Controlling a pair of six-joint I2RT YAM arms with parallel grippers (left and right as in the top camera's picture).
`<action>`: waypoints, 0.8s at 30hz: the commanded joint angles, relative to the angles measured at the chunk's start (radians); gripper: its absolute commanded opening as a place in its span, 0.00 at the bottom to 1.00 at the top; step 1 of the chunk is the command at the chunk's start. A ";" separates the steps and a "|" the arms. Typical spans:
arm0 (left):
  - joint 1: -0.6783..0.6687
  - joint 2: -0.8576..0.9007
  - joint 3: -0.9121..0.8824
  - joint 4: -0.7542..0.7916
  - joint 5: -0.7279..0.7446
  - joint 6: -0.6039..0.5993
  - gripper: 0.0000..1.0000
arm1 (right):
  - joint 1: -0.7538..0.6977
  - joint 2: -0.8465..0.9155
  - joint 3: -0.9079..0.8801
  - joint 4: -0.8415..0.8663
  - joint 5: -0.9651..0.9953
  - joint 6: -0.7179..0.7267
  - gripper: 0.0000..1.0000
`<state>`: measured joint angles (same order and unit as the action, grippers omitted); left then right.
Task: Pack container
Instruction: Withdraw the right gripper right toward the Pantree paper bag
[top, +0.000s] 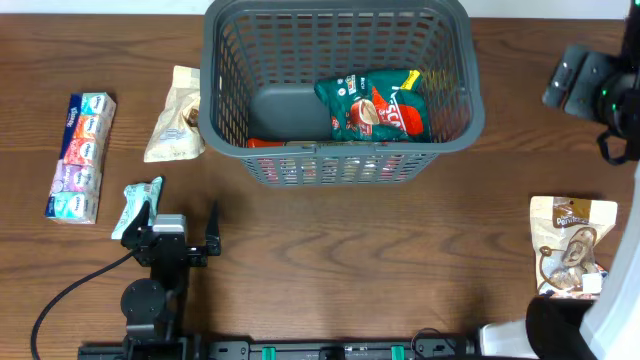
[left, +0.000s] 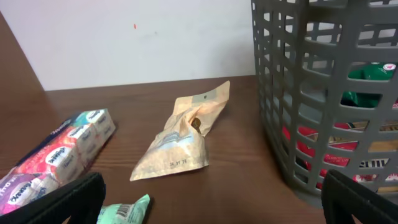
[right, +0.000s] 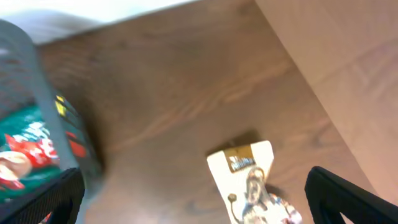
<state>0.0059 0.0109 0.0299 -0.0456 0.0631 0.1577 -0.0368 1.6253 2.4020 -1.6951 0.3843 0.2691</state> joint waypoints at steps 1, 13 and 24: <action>-0.009 -0.006 -0.025 -0.020 -0.004 0.006 0.99 | -0.047 -0.066 -0.086 -0.003 -0.007 -0.016 0.99; -0.009 -0.006 -0.025 -0.020 -0.004 0.006 0.99 | -0.180 -0.306 -0.529 0.000 -0.007 0.019 0.99; -0.009 -0.006 -0.025 -0.020 -0.004 0.006 0.99 | -0.312 -0.549 -1.016 0.167 -0.019 0.053 0.99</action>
<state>0.0017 0.0109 0.0299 -0.0456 0.0631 0.1577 -0.3149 1.1252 1.4654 -1.5536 0.3702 0.2909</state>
